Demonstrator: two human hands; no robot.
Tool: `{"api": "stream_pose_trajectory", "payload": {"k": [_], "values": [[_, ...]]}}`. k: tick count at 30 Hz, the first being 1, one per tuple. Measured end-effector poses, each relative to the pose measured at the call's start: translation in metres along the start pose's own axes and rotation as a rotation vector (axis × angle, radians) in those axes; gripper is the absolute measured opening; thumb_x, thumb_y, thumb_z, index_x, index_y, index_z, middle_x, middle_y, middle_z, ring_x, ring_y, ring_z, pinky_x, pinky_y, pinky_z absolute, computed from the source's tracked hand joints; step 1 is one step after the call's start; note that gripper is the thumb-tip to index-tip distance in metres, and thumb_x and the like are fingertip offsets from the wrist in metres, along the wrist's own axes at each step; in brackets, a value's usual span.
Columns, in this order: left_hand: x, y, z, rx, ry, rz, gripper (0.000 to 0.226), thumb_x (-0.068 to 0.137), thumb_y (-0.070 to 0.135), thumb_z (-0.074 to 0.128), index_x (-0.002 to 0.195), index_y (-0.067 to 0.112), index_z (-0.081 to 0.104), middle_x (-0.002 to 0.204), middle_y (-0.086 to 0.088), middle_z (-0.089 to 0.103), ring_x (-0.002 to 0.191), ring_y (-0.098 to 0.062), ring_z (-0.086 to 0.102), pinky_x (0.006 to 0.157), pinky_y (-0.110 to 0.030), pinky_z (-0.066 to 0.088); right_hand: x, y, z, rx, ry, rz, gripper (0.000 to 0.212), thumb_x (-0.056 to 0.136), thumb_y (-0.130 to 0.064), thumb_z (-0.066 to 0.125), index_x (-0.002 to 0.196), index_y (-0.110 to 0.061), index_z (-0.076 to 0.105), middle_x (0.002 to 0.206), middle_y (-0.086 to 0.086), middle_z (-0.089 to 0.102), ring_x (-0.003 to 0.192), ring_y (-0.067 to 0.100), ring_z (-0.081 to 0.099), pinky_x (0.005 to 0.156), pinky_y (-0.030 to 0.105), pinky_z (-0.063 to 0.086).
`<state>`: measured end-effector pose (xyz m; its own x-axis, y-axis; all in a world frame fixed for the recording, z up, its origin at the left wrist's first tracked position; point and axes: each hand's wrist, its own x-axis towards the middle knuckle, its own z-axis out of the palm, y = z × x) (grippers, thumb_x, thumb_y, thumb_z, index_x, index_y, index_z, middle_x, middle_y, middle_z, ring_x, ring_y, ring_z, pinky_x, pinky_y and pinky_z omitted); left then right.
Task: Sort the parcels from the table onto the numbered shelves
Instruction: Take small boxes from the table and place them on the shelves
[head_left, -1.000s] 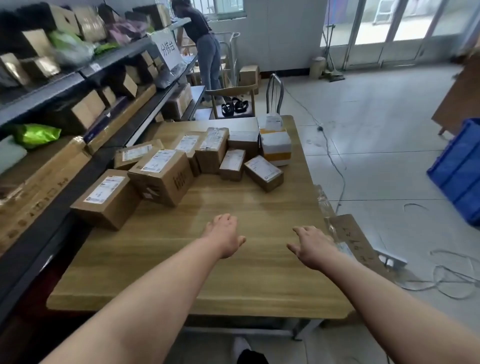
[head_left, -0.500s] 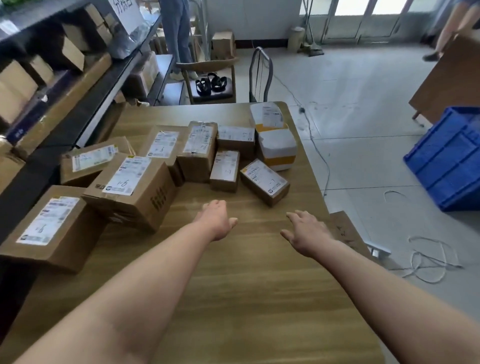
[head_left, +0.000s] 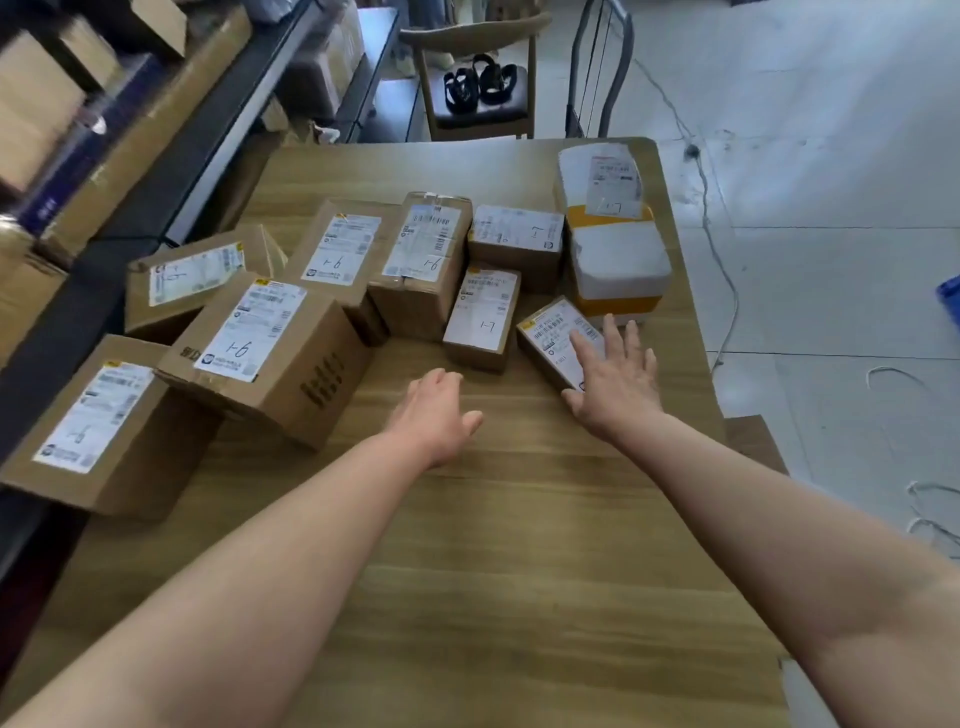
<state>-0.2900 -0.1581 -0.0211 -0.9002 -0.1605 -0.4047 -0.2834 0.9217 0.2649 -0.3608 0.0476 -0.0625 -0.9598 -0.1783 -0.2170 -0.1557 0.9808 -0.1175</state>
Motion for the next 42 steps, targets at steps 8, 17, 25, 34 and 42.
{"api": "stream_pose_trajectory", "payload": {"k": [8, 17, 25, 34, 42], "values": [[0.038, 0.034, 0.01, 0.018, 0.119, -0.001, 0.065, 0.096, 0.036, 0.051, 0.151, 0.019, 0.021, 0.161, -0.005, 0.009, 0.148, -0.023, 0.007, 0.116, -0.041, 0.02, 0.003, 0.028, 0.014, 0.041, -0.045, -0.023, 0.075, 0.08, -0.054, 0.06, 0.144, -0.05, 0.02, 0.152, 0.005, 0.015, 0.126, 0.035, 0.029, 0.1, 0.049, 0.033], [0.079, 0.054, 0.019, 0.175, 0.099, -0.067, 0.057, 0.098, 0.04, 0.048, 0.149, 0.034, 0.023, 0.161, -0.009, 0.003, 0.145, -0.038, 0.003, 0.114, -0.049, 0.023, -0.047, 0.053, 0.028, 0.156, -0.038, 0.052, 0.078, 0.074, -0.058, 0.067, 0.141, -0.053, 0.027, 0.148, 0.003, 0.018, 0.118, 0.03, 0.031, 0.1, 0.041, 0.037], [0.091, 0.05, 0.026, 0.261, 0.257, -0.051, 0.037, 0.094, 0.037, 0.053, 0.127, 0.025, 0.042, 0.133, -0.016, 0.035, 0.114, -0.039, 0.043, 0.094, -0.046, 0.041, -0.044, 0.052, 0.03, 0.215, -0.056, 0.081, 0.079, 0.072, -0.055, 0.072, 0.139, -0.053, 0.03, 0.145, 0.001, 0.018, 0.12, 0.03, 0.03, 0.101, 0.042, 0.038], [0.008, 0.017, 0.059, 0.252, 0.306, -0.029, 0.036, 0.087, 0.04, 0.057, 0.117, 0.024, 0.044, 0.123, -0.011, 0.036, 0.109, -0.035, 0.042, 0.089, -0.044, 0.04, -0.057, 0.045, 0.028, 0.189, -0.09, 0.109, 0.079, 0.073, -0.057, 0.071, 0.139, -0.052, 0.029, 0.145, 0.003, 0.018, 0.119, 0.03, 0.032, 0.102, 0.042, 0.036], [-0.051, -0.014, 0.079, 0.253, 0.262, 0.052, 0.04, 0.084, 0.043, 0.061, 0.116, 0.027, 0.044, 0.124, -0.006, 0.035, 0.113, -0.031, 0.038, 0.089, -0.042, 0.04, -0.122, 0.014, 0.04, 0.188, -0.106, 0.088, 0.077, 0.074, -0.053, 0.071, 0.139, -0.05, 0.03, 0.145, 0.004, 0.018, 0.12, 0.031, 0.031, 0.103, 0.042, 0.034]]}}
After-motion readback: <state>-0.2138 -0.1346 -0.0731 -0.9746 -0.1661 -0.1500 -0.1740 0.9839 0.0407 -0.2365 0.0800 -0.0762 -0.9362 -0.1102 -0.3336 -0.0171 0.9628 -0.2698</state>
